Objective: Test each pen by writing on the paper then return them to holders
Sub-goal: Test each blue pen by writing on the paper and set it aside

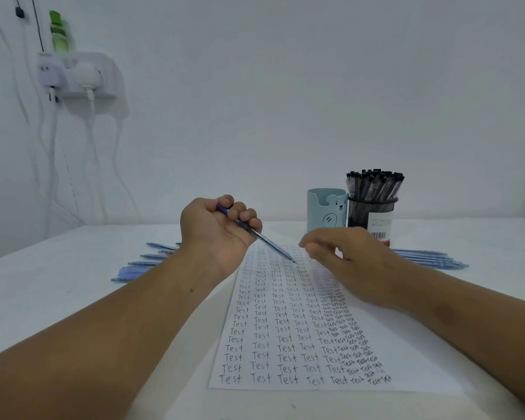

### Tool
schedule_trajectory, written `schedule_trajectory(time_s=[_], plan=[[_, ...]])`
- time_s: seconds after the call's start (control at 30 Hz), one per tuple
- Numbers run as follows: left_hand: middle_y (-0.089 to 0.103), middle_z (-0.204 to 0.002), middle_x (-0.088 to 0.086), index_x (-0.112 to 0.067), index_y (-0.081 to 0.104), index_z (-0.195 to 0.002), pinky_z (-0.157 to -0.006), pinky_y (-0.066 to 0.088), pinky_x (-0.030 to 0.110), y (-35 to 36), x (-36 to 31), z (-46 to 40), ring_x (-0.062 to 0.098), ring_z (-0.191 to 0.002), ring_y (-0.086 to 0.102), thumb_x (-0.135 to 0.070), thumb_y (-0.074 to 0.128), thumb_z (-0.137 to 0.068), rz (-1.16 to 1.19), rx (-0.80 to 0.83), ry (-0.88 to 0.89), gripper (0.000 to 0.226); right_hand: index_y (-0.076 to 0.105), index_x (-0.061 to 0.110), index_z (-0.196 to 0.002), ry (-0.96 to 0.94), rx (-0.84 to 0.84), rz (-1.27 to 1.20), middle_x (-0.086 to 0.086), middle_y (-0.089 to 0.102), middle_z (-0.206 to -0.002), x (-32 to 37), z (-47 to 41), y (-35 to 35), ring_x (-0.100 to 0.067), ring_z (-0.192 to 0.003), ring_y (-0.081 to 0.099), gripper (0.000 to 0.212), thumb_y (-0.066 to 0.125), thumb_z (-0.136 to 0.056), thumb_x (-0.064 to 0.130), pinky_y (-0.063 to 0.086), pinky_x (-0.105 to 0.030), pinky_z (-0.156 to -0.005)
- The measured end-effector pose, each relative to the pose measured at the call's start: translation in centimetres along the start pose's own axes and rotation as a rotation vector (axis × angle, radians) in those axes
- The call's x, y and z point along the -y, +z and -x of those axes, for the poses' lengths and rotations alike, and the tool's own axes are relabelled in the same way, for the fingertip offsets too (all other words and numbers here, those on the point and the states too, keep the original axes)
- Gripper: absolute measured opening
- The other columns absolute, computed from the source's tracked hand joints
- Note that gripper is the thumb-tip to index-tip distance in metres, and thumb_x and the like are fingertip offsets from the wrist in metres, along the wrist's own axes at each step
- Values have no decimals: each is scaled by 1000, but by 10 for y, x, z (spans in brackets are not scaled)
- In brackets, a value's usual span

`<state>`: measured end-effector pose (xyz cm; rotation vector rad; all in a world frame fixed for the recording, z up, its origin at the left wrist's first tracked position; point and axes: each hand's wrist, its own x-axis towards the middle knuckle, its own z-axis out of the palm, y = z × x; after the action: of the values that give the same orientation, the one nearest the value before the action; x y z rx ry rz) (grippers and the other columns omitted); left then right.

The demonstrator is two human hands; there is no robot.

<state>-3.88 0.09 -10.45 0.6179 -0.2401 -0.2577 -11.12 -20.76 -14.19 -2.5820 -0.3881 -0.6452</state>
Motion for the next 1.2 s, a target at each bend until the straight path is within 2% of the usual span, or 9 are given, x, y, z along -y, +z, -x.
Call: schedule_trajectory(time_s=[0.1,0.3,0.47,0.57,0.63,0.73,0.8,0.93,1.2], plan=[[35,-58,4,-13,39,-67,-65,39,32,2,5,2,21,-54,41,-11,27,-86,34,27,-27,23,72,35,-111,-104,-84,28,19,63,-98,6,-2,0,-1,-89,56,36,52,-92,58,47,-21,-76],[61,-69,13,-8,47,-72,-86,53,44,4,11,7,33,-79,65,-12,28,-93,-14,76,-70,29,79,24,-101,-190,-133,143,13,62,-85,7,-7,5,1,-79,54,18,69,-94,37,38,-16,-70],[74,-112,13,-10,66,-110,-104,48,37,-4,11,0,27,-111,64,-18,37,-102,-534,-23,14,30,76,26,-94,57,-138,122,19,63,-75,-12,-7,-6,4,-71,57,12,66,-96,33,40,-11,-62],[72,-114,-1,-22,66,-113,-103,47,35,-13,15,0,18,-116,61,-23,49,-102,-1026,81,83,20,72,20,-81,208,-195,35,3,66,-70,-22,-5,-10,-8,-58,51,16,66,-95,27,45,-24,-60],[66,-115,-13,-33,66,-113,-89,45,29,-18,19,3,8,-113,58,-28,59,-99,-1356,206,87,16,70,15,-74,294,-200,-90,-4,64,-64,-23,-4,-11,-8,-53,45,21,65,-93,22,42,-22,-54],[54,-120,-22,-44,66,-112,-77,40,20,-22,22,4,-4,-105,51,-40,69,-92,-1592,323,2,21,71,10,-74,394,-196,-320,-4,68,-64,-20,-5,-10,-12,-50,49,20,64,-91,19,43,-29,-51],[50,-126,-21,-48,65,-111,-87,39,25,-24,23,4,1,-112,49,-47,73,-87,-1700,333,-30,25,71,7,-78,438,-189,-439,-16,72,-77,-20,-8,-6,-18,-54,51,17,64,-88,18,44,-33,-53],[49,-130,-21,-46,67,-110,-102,35,27,-24,21,5,4,-122,45,-49,73,-85,-1807,389,-78,26,73,10,-76,474,-115,-453,-18,73,-80,-22,-10,-3,-23,-56,48,11,67,-84,14,40,-33,-53],[48,-129,-22,-45,67,-110,-101,33,26,-23,20,5,3,-121,44,-48,72,-87,-1811,398,-107,25,75,6,-76,521,-54,-346,1,71,-64,-21,-11,-3,-9,-56,53,18,67,-84,20,45,-24,-59]])
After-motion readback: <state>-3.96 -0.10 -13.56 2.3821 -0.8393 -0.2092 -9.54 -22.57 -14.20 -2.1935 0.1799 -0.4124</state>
